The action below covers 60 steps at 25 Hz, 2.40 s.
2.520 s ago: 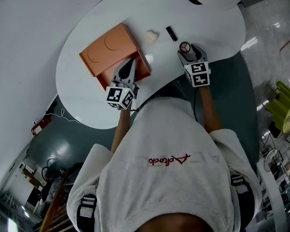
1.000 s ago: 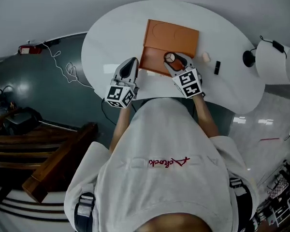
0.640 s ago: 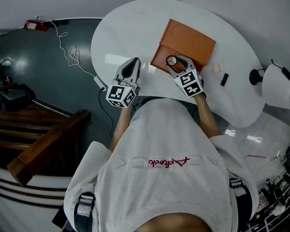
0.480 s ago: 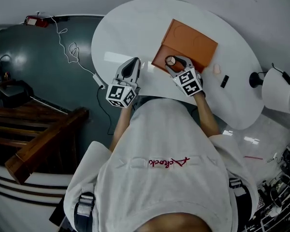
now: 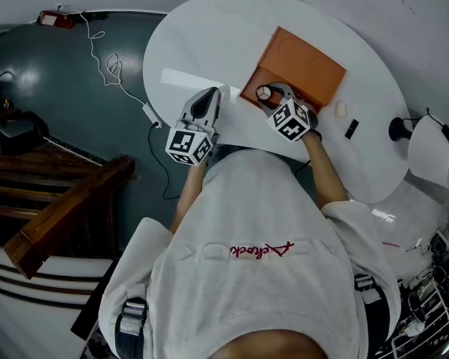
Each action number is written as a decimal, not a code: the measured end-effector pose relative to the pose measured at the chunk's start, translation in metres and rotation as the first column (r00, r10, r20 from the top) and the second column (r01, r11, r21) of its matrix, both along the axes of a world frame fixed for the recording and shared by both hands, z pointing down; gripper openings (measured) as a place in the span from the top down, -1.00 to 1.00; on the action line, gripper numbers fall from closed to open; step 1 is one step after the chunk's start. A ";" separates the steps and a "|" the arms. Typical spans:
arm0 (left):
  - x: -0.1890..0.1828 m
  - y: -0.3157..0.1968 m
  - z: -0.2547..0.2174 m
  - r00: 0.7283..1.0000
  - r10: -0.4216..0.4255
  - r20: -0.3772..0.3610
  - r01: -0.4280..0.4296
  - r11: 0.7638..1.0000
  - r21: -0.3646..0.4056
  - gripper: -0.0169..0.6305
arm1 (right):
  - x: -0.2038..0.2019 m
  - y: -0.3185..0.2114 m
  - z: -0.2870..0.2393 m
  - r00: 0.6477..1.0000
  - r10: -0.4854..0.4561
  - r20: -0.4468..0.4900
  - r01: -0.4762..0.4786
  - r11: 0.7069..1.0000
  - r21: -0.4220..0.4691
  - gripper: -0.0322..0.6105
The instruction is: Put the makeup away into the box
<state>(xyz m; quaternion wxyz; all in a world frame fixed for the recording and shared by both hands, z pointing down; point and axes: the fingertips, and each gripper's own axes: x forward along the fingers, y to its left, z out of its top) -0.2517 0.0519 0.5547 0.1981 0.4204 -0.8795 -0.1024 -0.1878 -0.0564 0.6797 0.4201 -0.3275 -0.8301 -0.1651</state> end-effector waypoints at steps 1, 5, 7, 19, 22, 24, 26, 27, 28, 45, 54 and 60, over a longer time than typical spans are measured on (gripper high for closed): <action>-0.001 0.002 0.000 1.000 -0.003 -0.001 0.003 1.000 -0.001 0.91 | -0.001 0.001 0.002 1.000 -0.007 -0.002 0.007 1.000 0.005 0.20; -0.002 0.008 0.002 1.000 -0.015 -0.003 0.015 1.000 -0.002 0.91 | -0.001 0.000 0.012 0.999 -0.019 -0.026 0.020 1.000 0.021 0.20; -0.002 0.010 0.002 1.000 -0.019 -0.006 0.019 1.000 -0.001 0.91 | 0.000 0.000 0.016 0.999 -0.021 -0.035 0.022 0.999 0.025 0.20; -0.005 0.011 -0.003 1.000 -0.009 0.002 0.009 1.000 0.014 0.91 | -0.004 0.000 0.011 1.000 0.009 -0.029 -0.010 1.000 -0.025 0.16; -0.006 0.012 -0.006 1.000 -0.006 0.014 0.006 1.000 0.017 0.91 | -0.005 0.001 0.001 1.000 0.025 0.005 -0.024 0.999 -0.037 0.15; -0.005 0.012 -0.008 1.000 -0.002 0.021 0.002 1.000 0.018 0.91 | -0.005 0.001 -0.004 0.999 0.031 0.026 -0.030 0.999 -0.032 0.15; -0.005 0.010 -0.011 1.000 0.004 0.028 -0.005 1.000 0.020 0.91 | -0.004 0.001 -0.007 0.998 0.037 0.042 -0.036 0.999 -0.028 0.16; -0.005 0.009 -0.012 0.999 0.008 0.032 -0.008 1.000 0.021 0.91 | -0.004 0.000 -0.009 0.998 0.042 0.052 -0.041 0.999 -0.025 0.17; -0.005 0.008 -0.014 0.999 0.011 0.036 -0.012 1.000 0.024 0.91 | -0.004 0.000 -0.011 0.997 0.049 0.063 -0.047 0.999 -0.022 0.22; 0.011 -0.052 -0.037 0.973 0.212 0.093 -0.217 0.975 0.044 0.91 | 0.011 -0.073 -0.085 0.785 0.587 0.195 -0.519 0.797 -0.308 0.82; 0.060 -0.155 -0.030 0.873 0.478 0.095 -0.484 0.873 0.061 0.91 | 0.108 -0.169 -0.090 0.496 0.845 0.202 -0.774 0.535 -0.339 0.82; 0.118 -0.223 -0.028 0.731 0.676 0.086 -0.682 0.728 0.075 0.91 | 0.200 -0.204 -0.083 0.267 0.947 0.181 -0.895 0.313 -0.317 0.82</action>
